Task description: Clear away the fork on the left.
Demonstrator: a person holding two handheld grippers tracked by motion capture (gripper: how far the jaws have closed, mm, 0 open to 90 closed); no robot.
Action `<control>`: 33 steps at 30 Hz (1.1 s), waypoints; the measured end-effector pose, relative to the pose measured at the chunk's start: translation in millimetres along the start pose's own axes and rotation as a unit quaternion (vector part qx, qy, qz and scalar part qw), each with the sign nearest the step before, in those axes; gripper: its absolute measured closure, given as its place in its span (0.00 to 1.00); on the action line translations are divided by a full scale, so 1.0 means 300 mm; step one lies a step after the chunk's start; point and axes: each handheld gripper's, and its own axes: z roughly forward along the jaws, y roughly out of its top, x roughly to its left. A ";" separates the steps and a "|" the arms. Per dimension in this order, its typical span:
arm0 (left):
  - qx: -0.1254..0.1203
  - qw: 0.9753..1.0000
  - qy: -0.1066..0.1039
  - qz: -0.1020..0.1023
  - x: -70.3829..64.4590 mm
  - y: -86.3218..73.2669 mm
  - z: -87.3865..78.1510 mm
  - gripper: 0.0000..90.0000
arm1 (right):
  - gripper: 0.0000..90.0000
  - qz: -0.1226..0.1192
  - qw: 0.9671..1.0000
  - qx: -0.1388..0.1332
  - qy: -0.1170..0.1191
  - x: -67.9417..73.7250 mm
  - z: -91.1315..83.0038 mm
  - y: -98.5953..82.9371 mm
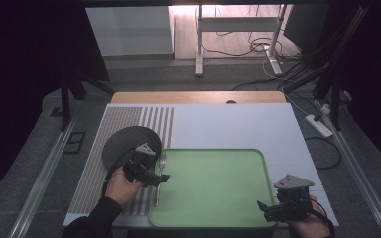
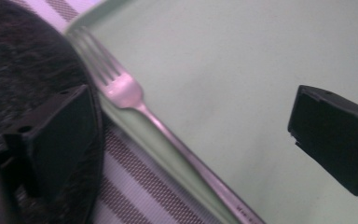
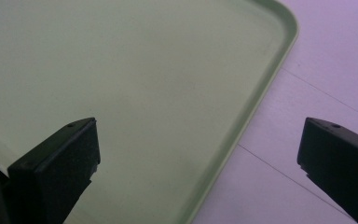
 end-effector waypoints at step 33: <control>-0.041 0.998 0.025 -0.038 0.052 -0.156 -0.134 0.00 | 0.00 0.005 1.000 0.000 -0.001 -0.001 -0.001 0.001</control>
